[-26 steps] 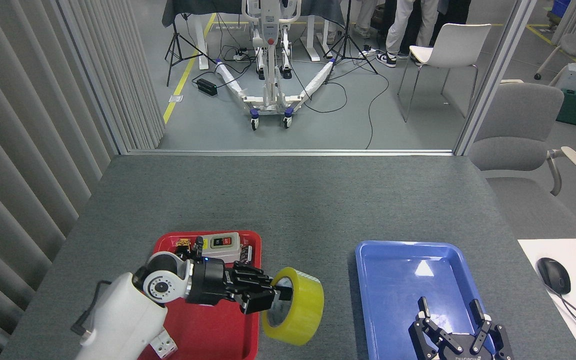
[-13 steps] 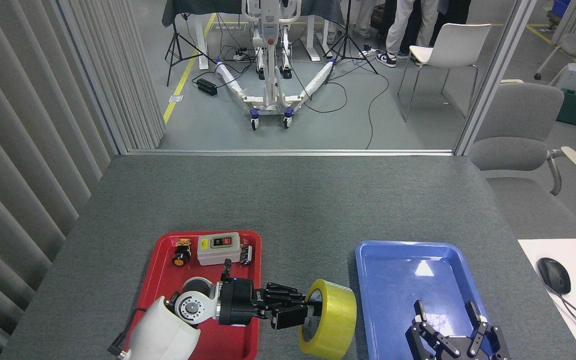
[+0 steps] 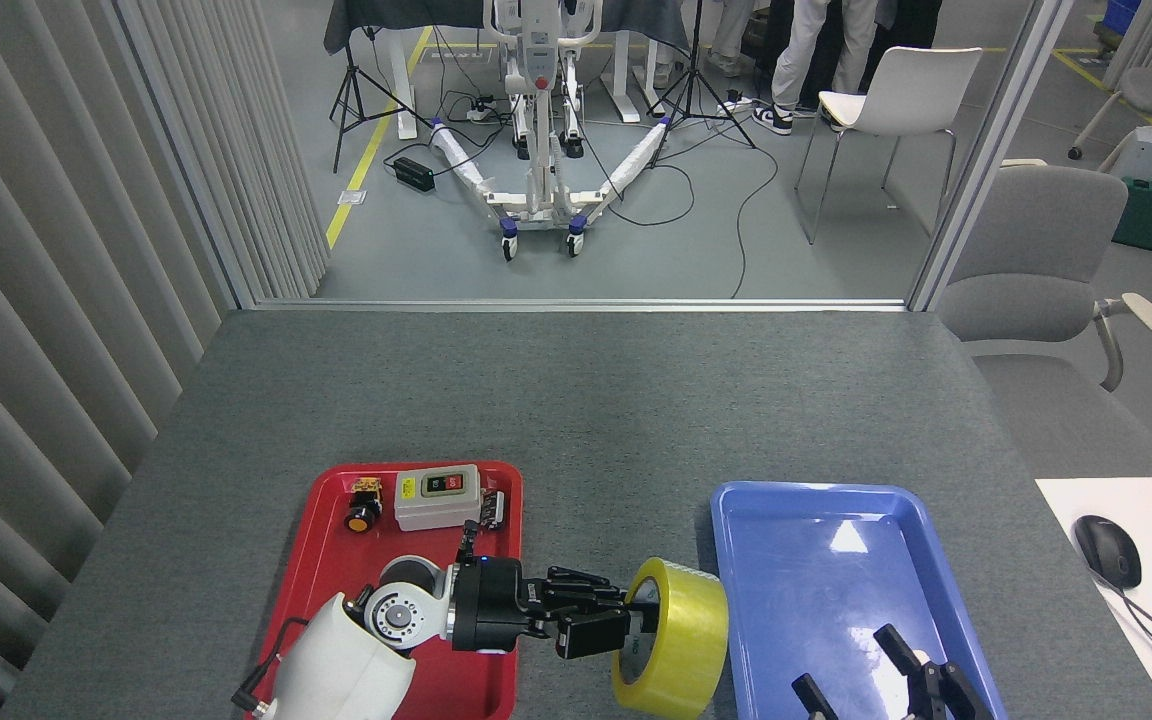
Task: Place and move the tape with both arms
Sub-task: 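Lift the tape roll with the left hand and carry it toward the blue tray, then hold the tape roll over the blue tray's edge with the left hand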
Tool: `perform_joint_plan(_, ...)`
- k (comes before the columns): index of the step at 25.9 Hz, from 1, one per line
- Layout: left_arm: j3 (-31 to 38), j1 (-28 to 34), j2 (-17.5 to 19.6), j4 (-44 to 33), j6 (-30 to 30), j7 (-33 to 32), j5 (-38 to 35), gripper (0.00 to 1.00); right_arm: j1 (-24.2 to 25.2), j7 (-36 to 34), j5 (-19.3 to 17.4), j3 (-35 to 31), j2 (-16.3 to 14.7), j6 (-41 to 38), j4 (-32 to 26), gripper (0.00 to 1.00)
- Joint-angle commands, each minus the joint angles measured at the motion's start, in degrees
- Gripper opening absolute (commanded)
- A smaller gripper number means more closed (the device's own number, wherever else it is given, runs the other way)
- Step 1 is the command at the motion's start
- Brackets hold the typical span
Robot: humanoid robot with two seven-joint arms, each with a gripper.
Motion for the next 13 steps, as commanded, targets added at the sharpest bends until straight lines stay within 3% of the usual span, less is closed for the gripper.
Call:
perform_joint_plan(1,0.07,0.00,0.21,0.21,0.02,0.08,0.00,0.00,0.17,-0.61,-0.31,-0.83,-0.57,-6.81,-0.05,1.00)
perform_joint_plan(13,-1.25,0.09,0.12,0.21,0.02,0.52,0.18,0.00,0.44,-0.70,-0.31,0.66,-1.27,-6.81,-0.93,1.00)
